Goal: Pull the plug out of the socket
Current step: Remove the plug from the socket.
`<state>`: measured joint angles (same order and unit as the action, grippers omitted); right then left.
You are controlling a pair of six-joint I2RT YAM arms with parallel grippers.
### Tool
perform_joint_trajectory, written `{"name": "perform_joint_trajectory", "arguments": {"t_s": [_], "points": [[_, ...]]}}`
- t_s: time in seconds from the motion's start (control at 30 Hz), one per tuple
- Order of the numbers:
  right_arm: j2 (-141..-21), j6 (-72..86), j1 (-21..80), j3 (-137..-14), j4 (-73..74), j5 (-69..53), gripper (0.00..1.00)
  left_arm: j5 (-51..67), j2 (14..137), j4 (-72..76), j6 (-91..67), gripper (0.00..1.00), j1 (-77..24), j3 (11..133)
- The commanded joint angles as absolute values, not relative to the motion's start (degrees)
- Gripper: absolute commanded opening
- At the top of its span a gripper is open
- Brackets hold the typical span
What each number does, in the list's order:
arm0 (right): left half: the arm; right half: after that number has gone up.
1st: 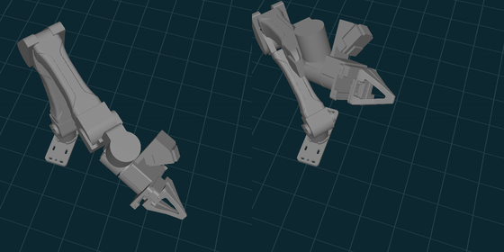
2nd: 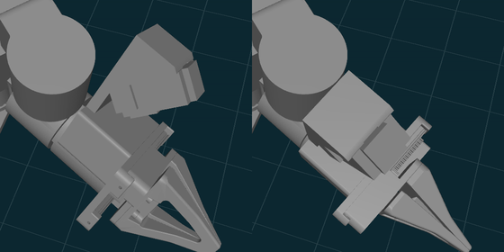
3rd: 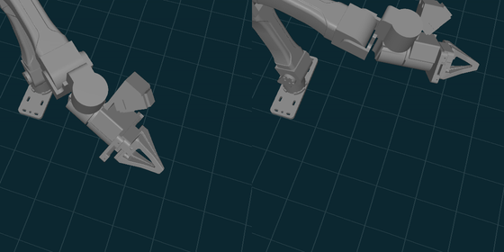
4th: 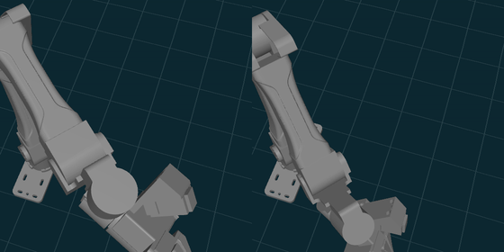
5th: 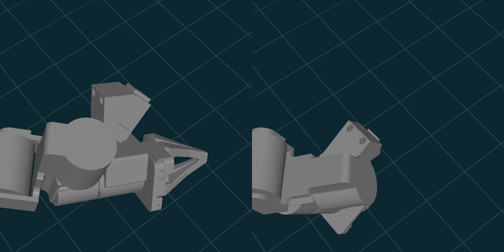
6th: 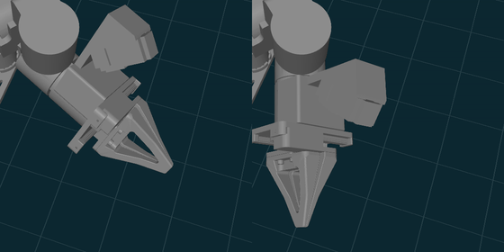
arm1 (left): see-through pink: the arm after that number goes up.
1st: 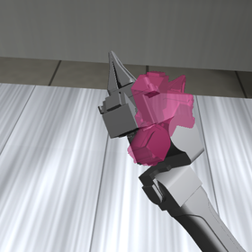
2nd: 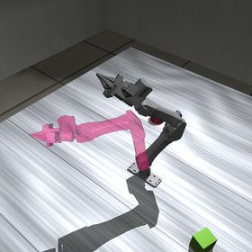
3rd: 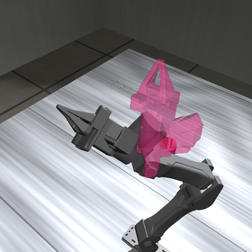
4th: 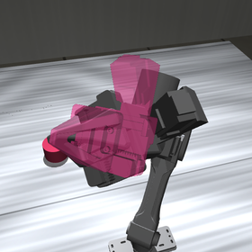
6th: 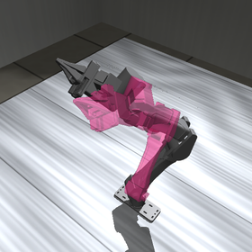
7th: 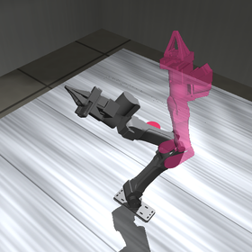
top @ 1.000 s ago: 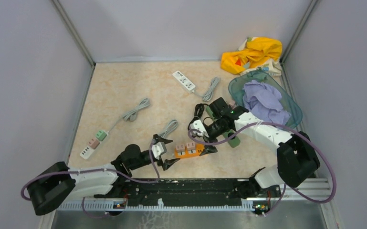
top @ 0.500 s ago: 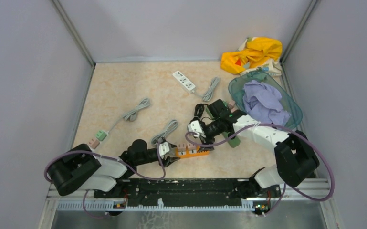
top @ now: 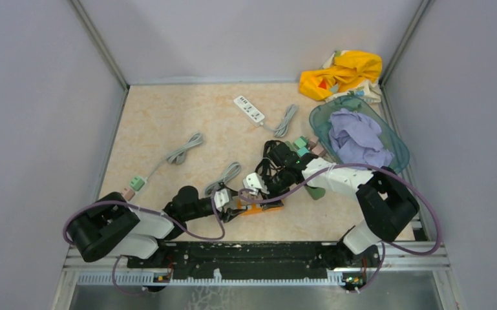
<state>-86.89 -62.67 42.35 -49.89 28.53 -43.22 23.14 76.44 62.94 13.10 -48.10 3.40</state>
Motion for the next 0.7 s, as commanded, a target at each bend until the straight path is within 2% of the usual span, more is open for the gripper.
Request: {"name": "perform_joint_trajectory", "arguments": {"t_s": [0.0,0.27,0.4,0.57,0.67], "points": [[-86.8,-60.9,42.9,-51.9,26.4,-42.4,0.58,26.9,80.5,66.7,12.3,0.64,-47.8,7.0],[-86.8,-58.5,42.9,-51.8,24.3,-41.2,0.42,28.0,86.2,71.3,11.5,0.44,-47.8,8.1],[-86.8,-58.3,43.0,-51.7,24.1,-41.4,0.34,27.7,86.3,70.8,11.8,0.27,-47.7,7.6],[-86.9,-57.6,44.3,-51.6,23.6,-42.1,0.15,28.4,86.8,69.1,11.7,0.03,-47.6,7.7],[-86.9,-55.1,45.8,-52.0,22.6,-44.0,0.04,28.7,87.9,69.4,10.9,0.01,-47.5,7.4]]}}
